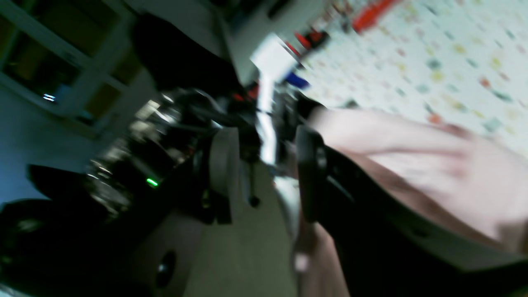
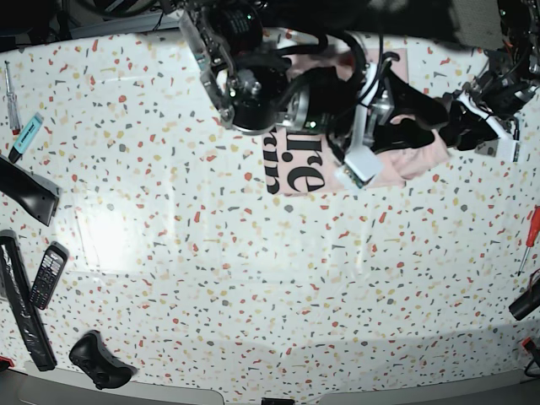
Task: Fold the T-shirt properly
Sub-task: 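Fold the shirt over onto itself with the right gripper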
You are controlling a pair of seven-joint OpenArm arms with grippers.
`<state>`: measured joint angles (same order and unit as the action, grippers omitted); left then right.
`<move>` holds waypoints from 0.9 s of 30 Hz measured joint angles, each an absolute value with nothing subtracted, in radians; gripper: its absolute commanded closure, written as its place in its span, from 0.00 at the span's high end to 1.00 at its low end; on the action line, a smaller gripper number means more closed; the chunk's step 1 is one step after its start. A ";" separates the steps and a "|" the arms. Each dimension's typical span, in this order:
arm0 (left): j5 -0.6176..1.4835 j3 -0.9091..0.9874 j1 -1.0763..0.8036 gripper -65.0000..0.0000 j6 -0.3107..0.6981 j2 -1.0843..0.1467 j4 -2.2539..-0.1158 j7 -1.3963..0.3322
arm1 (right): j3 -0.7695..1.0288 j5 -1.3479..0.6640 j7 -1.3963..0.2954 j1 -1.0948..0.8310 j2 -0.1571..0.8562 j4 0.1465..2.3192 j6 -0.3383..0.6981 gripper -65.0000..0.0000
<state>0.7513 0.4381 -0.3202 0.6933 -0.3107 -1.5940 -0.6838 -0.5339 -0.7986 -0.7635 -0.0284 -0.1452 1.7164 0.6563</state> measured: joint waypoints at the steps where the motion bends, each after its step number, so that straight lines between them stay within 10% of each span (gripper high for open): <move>1: 0.752 0.438 -0.321 0.38 0.694 -0.312 -1.594 -0.684 | -0.537 -0.820 -0.755 -0.028 -0.146 1.716 0.656 0.34; 12: 0.825 0.438 -0.321 0.38 0.694 -0.410 -1.594 -0.681 | -0.496 -0.648 -0.793 0.046 -0.147 1.716 0.659 0.34; 17: 0.998 0.438 -0.322 0.00 0.693 -0.410 -1.598 -0.835 | -0.363 -0.439 -0.996 0.122 -0.147 1.716 0.660 0.34; 23: 1.177 0.435 -0.409 0.00 0.694 -0.383 -1.600 -0.945 | -0.159 -0.360 -0.989 0.180 -0.145 1.716 0.661 0.00; 27: 1.205 0.438 -0.460 0.00 0.690 -0.382 -1.600 -0.970 | -0.104 -0.358 -0.933 0.185 -0.090 1.699 0.662 0.00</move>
